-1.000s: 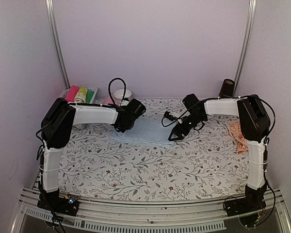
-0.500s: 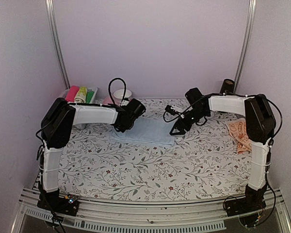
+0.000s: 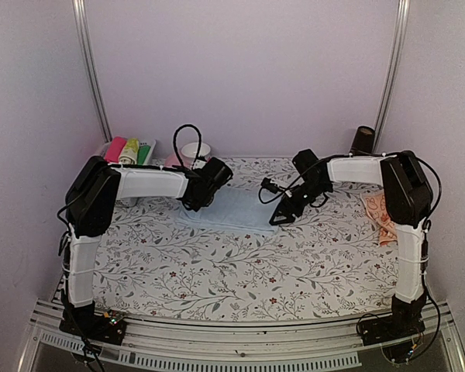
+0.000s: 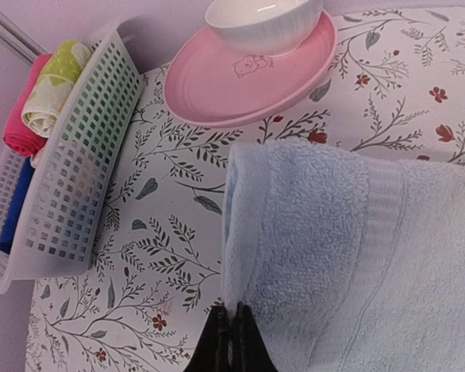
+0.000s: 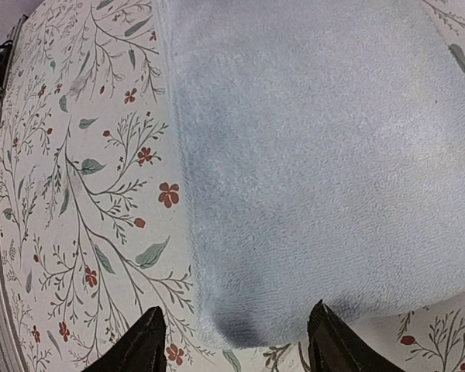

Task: Roll the towels
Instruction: Smooth out the towel at the center of the board.

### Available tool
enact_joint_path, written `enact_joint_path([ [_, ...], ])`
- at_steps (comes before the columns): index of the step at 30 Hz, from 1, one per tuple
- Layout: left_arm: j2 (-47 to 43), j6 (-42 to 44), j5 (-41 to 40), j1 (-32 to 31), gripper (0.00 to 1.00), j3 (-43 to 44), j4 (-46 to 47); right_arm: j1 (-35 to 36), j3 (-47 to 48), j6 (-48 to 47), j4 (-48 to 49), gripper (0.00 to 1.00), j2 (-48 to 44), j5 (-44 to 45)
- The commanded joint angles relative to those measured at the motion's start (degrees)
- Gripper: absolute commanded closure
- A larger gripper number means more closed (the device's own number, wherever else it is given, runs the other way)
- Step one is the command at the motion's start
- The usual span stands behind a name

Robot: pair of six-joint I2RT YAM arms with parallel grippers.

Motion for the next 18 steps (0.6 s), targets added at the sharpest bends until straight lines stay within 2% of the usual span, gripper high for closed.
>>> enact_joint_path([
  [1, 0.82, 0.62, 0.04, 0.98, 1.0, 0.6, 0.49, 0.51, 1.45, -1.54, -1.96, 0.38, 1.37, -2.15],
  [6, 0.82, 0.77, 0.13, 1.15, 1.0, 0.34, 0.83, 0.88, 2.11, -2.14, -3.02, 0.42, 2.11, -0.46],
  [18, 1.17, 1.2, 0.47, 1.68, 0.98, -0.09, 1.17, 0.88, 3.78, -4.21, -7.62, 0.52, 5.26, 9.84],
])
